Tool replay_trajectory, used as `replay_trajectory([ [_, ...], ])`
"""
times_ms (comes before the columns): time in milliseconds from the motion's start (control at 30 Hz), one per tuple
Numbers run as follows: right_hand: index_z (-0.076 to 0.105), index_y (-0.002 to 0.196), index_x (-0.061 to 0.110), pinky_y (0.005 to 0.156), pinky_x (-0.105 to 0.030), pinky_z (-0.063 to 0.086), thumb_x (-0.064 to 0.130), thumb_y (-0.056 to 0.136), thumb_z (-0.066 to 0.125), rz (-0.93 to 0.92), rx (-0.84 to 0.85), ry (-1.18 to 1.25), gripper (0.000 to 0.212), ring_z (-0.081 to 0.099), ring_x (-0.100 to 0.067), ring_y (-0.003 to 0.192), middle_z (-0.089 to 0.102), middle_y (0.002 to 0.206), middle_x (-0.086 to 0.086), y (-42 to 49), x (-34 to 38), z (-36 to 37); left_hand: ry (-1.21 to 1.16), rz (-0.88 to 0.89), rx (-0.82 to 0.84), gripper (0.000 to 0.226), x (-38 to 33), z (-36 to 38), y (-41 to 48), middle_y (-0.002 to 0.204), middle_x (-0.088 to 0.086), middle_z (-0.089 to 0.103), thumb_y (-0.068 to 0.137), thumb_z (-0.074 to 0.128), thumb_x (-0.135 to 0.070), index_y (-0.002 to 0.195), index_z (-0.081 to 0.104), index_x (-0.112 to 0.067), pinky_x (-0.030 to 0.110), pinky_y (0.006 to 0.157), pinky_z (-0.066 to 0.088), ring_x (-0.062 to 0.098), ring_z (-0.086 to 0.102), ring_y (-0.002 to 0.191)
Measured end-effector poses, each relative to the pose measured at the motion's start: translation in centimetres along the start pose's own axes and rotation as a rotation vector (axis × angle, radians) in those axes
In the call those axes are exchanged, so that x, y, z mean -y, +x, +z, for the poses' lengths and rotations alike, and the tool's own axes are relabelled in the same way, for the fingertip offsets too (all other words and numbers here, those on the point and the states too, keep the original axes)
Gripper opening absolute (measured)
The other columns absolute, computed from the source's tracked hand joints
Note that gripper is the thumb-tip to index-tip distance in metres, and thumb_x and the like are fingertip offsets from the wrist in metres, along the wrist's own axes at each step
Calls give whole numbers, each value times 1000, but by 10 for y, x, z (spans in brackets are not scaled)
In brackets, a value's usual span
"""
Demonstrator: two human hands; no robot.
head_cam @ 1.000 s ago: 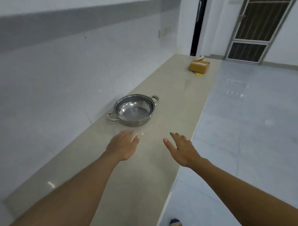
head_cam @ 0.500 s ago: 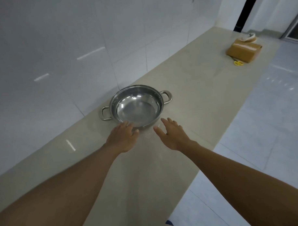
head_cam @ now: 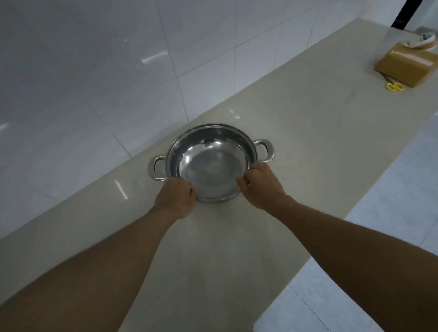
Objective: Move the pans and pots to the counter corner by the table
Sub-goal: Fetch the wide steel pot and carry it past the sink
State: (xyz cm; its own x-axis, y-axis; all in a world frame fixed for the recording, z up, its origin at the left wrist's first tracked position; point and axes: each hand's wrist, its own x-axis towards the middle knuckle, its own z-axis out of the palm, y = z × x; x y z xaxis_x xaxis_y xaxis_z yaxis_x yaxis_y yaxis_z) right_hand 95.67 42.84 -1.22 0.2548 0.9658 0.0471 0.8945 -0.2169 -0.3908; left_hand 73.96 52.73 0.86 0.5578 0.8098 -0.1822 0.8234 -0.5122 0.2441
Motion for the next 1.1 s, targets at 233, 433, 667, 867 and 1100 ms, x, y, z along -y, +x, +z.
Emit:
replay_trajectory([
  [233,55,74,13,83,-38,48,27,91,62,62,85,-139,23,48,-23,88,56,75,-4,-11,2,0,44,-18,-37,24,9,8,-21,118,12,54,94,56,-20,111,65,-5,43,91,49,30,51,115],
  [433,56,121,13,98,-38,43,23,80,74,155,53,-96,46,49,-29,111,52,122,-10,-11,-3,4,54,-69,-3,29,11,4,-18,125,13,45,88,62,-17,113,58,-3,44,89,50,31,49,115],
  [667,38,141,19,103,-39,38,29,74,76,209,44,-145,78,40,-27,124,42,135,-8,-16,-8,9,37,-82,-25,36,11,7,-18,131,15,43,87,60,-4,121,52,-6,40,92,47,33,50,115],
  [867,19,156,18,115,-52,24,42,89,59,289,1,-111,81,16,-34,148,19,161,-10,8,-16,3,110,-80,-207,50,21,11,3,131,18,42,88,61,-17,133,43,-2,38,107,34,34,38,123],
  [1100,5,160,19,121,-57,12,29,100,51,355,83,-67,76,-8,-33,154,1,169,-5,10,-20,22,103,-226,-87,73,35,32,10,159,16,14,98,46,-30,155,5,-8,44,122,10,32,8,149],
])
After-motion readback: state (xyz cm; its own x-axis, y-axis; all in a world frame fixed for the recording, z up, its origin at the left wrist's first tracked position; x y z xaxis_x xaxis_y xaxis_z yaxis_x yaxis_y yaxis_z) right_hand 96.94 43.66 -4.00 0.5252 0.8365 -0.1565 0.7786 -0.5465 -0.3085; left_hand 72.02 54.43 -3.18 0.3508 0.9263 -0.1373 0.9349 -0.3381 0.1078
